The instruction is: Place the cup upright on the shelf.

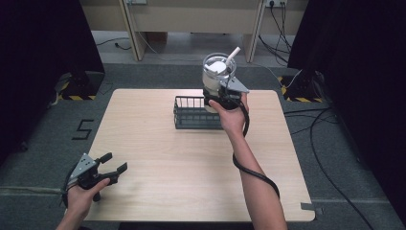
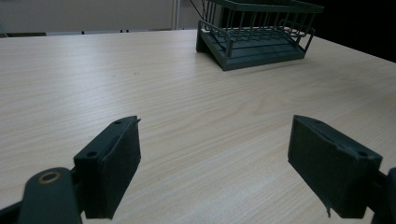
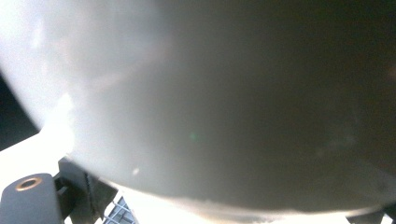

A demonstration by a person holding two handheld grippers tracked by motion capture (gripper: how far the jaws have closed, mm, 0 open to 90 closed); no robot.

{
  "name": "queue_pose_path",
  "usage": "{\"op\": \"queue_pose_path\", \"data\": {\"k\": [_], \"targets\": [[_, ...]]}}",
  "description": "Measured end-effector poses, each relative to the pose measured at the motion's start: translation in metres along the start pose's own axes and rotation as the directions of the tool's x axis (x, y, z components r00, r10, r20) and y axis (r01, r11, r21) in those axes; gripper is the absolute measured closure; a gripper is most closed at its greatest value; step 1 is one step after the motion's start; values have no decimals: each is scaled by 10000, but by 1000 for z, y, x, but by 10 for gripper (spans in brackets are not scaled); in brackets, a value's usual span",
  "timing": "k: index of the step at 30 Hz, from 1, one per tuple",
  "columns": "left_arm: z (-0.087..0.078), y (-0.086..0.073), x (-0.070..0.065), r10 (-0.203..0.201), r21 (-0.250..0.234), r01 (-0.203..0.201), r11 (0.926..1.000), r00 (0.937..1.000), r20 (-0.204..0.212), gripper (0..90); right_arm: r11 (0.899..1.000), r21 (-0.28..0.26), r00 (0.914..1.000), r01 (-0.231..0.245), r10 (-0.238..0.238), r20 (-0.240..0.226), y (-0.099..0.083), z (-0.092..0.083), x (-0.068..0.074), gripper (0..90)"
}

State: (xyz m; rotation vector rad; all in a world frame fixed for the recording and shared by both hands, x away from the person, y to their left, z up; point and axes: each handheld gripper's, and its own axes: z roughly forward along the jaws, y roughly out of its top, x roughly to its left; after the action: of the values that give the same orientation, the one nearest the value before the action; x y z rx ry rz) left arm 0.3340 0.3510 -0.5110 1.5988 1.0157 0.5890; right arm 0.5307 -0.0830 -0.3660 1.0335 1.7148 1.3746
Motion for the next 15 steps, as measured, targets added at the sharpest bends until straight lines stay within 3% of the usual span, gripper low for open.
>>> {"op": "queue_pose_path", "data": {"k": [15], "targets": [[0, 0, 0, -30, -25, 30, 10000, 10000, -10, 166, 9997, 205, 9999, -145, 144, 90, -3, 17, -1, 113]]}}
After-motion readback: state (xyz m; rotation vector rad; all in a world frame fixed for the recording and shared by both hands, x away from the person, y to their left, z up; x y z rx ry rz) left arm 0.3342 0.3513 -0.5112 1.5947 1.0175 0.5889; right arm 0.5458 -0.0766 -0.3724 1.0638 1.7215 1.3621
